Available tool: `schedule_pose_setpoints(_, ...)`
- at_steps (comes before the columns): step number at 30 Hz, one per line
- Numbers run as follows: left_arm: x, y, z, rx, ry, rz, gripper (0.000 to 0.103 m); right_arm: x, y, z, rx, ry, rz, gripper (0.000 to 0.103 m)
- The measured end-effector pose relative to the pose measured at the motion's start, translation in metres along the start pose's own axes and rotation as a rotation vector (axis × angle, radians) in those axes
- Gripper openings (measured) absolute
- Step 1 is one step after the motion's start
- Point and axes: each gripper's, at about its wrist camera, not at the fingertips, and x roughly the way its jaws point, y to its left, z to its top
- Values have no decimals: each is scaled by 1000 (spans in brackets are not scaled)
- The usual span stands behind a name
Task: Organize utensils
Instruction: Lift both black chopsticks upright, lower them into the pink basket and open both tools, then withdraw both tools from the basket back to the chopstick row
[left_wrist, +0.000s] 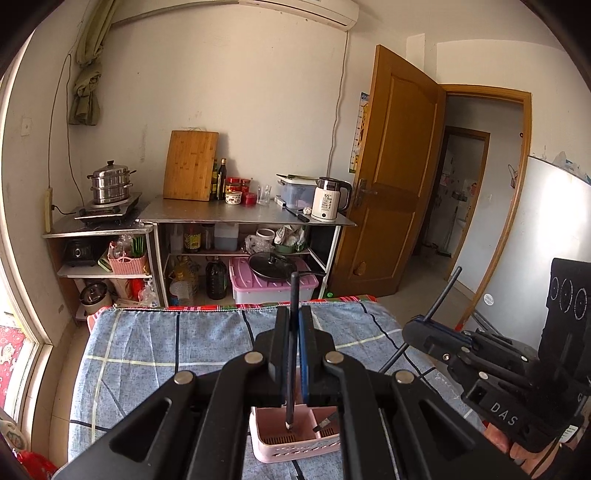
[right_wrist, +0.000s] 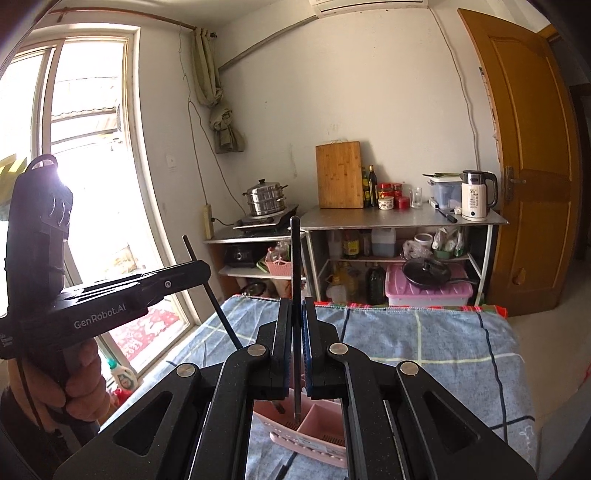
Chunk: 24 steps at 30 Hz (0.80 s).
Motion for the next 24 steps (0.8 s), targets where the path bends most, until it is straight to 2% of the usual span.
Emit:
schedule_pose_setpoints(6,18,11,-26,-28,61,-15,5,28,-4,-28,9,88,-1,5)
schedule_pose_setpoints(14,30,20,-48,-62,105,-9,7,41,-14,-50,29,167,0,5)
schedule_pose_setpoints(17,28,20,-51,-57,102,-3,13,41,-14,-52,27,181,-3,8)
schedule_pose_setpoints(21,14,17,-51,-51,70,-5,35,32,-14,-51,26,166,-2,18)
schedule_pose_setpoints(24,-2,15,-53,-44,41,-1,36,19,-13,-49,20,145,-2,19)
